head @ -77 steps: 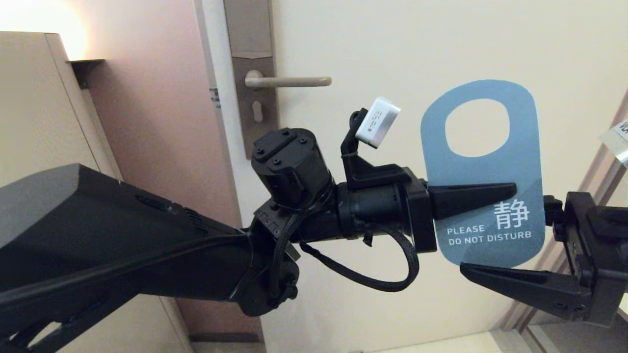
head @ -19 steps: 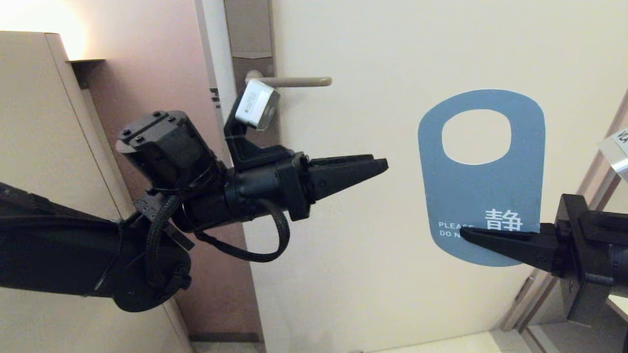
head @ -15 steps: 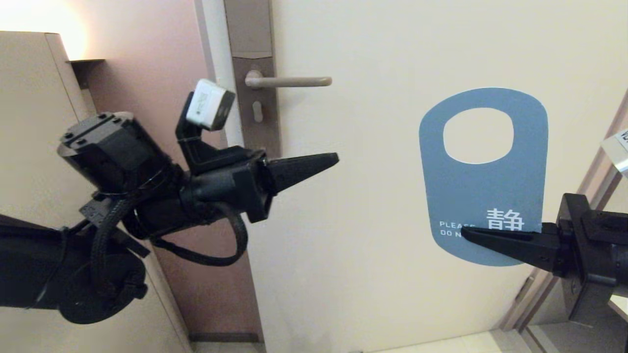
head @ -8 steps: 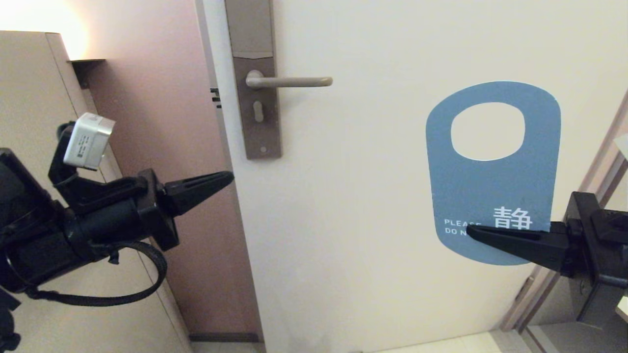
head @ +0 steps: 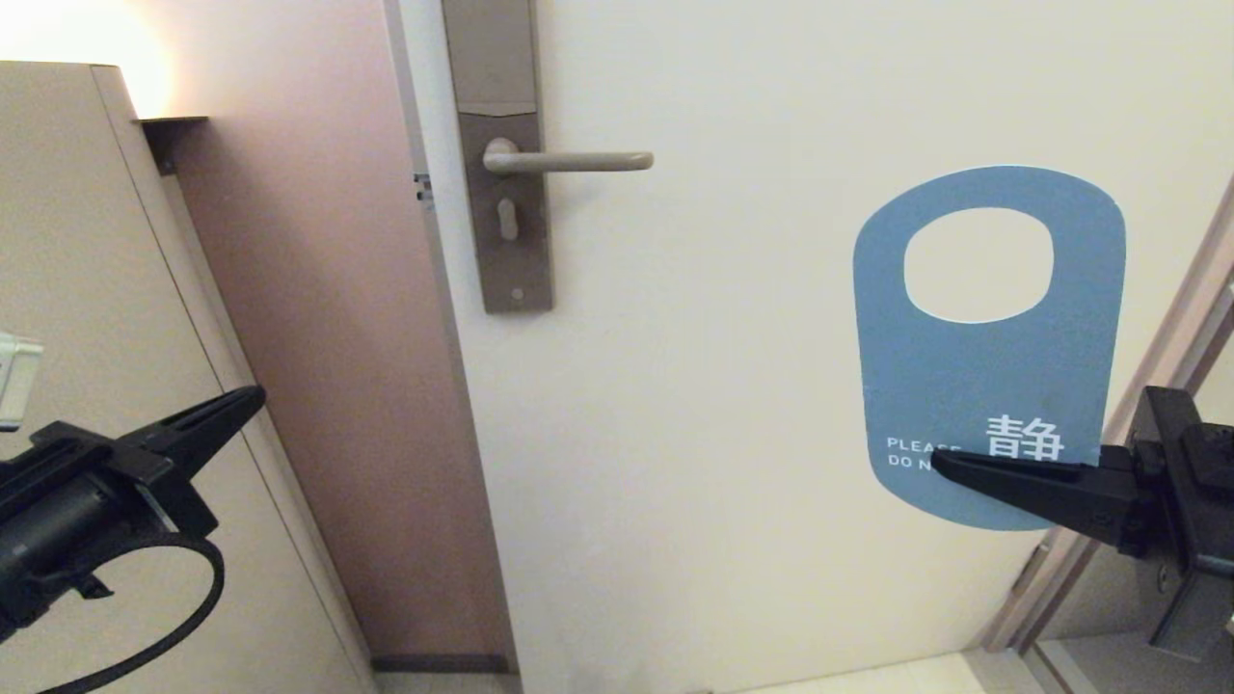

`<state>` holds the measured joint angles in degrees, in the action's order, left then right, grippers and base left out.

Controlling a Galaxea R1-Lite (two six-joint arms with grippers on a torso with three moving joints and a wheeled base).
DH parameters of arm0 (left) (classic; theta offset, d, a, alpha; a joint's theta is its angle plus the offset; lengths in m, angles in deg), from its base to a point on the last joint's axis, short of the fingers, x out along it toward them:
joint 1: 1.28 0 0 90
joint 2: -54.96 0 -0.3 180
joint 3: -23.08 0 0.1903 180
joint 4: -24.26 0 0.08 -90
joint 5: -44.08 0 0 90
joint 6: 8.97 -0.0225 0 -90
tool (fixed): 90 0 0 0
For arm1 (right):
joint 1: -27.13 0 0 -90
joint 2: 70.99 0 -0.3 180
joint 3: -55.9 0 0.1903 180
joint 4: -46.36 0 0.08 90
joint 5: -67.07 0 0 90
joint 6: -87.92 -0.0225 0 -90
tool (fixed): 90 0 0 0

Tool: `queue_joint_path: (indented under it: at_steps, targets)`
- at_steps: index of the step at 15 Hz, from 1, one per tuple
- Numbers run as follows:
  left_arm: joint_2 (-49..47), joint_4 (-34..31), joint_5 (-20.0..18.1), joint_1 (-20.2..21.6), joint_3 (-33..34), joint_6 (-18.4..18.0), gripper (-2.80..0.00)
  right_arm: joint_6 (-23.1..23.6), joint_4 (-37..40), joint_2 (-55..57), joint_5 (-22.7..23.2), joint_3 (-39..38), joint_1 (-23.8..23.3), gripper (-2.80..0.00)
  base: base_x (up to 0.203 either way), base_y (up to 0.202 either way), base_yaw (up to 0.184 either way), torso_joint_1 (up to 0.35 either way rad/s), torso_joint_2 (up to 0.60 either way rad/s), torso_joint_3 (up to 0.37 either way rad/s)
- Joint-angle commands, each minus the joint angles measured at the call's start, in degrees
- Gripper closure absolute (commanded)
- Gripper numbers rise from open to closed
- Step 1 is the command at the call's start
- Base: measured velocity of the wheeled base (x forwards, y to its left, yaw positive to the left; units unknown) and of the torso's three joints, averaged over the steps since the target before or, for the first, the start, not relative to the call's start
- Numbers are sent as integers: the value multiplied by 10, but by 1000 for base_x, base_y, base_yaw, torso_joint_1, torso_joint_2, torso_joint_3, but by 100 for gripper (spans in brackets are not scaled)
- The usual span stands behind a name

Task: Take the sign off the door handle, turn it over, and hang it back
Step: Hang the sign back with the other side facing out

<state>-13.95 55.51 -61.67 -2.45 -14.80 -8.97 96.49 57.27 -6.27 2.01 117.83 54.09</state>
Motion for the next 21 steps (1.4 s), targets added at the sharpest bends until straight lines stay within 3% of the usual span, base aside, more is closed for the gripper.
queue_joint_path:
  at_steps: [1, 7, 10, 15, 18, 21]
  targets:
    - [28, 4, 12, 29, 28, -6, 0, 1, -1, -7, 1, -7, 0, 0, 0, 0, 0, 0, 0, 0]
    - [149, -33, 63, 61, 106, -21, 0, 8, -1, -13, 1, -9, 0, 0, 0, 0, 0, 0, 0, 0]
    - [262, -141, 106, 65, 121, -20, 0, 8, -1, -14, 1, -10, 1, 0, 0, 0, 0, 0, 0, 0]
    - [513, -383, 136, 66, 126, -23, 0, 9, -1, -33, 1, -24, 1, 0, 0, 0, 0, 0, 0, 0]
    - [528, -482, 167, 66, 145, -55, 0, 9, -1, -38, 1, -25, 1, 0, 0, 0, 0, 0, 0, 0]
    - [527, -495, 144, 66, 145, -66, 0, 9, -1, -40, 1, -28, 1, 0, 0, 0, 0, 0, 0, 0]
